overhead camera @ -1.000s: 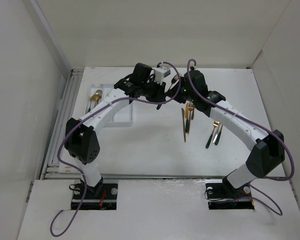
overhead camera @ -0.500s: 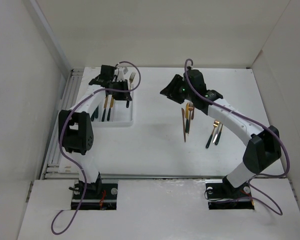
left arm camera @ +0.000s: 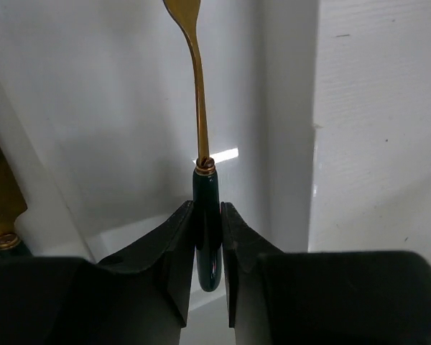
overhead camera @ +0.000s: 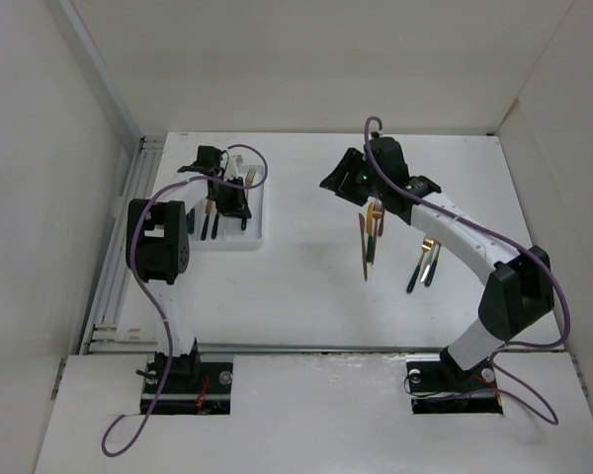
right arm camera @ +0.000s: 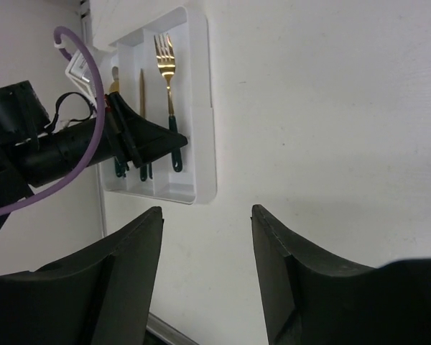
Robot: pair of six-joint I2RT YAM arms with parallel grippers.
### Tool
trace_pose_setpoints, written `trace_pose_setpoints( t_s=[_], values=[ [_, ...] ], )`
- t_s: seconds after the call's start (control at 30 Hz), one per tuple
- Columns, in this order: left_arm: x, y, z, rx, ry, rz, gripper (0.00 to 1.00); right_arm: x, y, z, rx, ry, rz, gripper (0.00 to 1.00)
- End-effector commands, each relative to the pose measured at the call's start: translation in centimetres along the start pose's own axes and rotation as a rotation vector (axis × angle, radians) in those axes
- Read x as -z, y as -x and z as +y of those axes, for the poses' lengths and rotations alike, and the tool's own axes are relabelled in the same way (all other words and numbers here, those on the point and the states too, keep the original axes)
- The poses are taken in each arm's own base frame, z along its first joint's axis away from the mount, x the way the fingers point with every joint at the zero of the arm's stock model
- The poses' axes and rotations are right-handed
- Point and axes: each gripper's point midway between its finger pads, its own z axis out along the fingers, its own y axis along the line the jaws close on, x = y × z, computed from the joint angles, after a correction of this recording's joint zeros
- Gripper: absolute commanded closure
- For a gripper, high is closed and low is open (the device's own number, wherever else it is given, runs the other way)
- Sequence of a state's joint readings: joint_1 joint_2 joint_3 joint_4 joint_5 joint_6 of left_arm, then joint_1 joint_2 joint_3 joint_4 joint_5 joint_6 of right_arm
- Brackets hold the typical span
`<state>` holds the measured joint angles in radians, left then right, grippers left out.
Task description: Sort the eating utensils into containers
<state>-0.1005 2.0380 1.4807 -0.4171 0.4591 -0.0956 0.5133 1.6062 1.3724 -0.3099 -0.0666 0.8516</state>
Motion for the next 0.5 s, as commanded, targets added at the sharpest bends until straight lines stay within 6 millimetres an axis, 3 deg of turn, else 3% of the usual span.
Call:
trace_pose_setpoints(
  t_s=[0.0,0.03,0.07,0.1,0.3,0.37,0.47],
  values=[
    [0.1,-0.3,0.4,0.026,-0.008,0.024,0.81,0.7,2.3,-1.1,0.016,-0.069,-0.061,0.42],
    [0.1,-0.4,0.2,0.017,-0.020,0.025,0.73,0.8,1.8,-3.0,0.020,-0.132,-0.039,0.42],
    [-0.2,-0.9,0.4,0.025,-0.017,0.045,0.70,0.9,2.6,-4.3,0.019,-0.178,-0.060,0.42],
    [0.0,-0.3,0.3,0.020,-0.019,0.032,0.67,0.8,2.1,-6.2,0.022,-0.228,-0.048,0.49],
    [1.0,0.4,0.7,-0.013,0.028,0.029,0.55,2.3,2.9,-15.2,0.042,-0.440,-0.028,0.63],
    [2.0,1.4,0.1,-0.034,0.025,0.009,0.53,2.1,2.7,-17.4,0.065,-0.496,-0.002,0.69],
    [3.6,3.1,-0.5,-0.082,0.058,-0.026,0.47,1.6,3.0,-19.4,0.091,-0.540,0.014,0.69]
  ],
)
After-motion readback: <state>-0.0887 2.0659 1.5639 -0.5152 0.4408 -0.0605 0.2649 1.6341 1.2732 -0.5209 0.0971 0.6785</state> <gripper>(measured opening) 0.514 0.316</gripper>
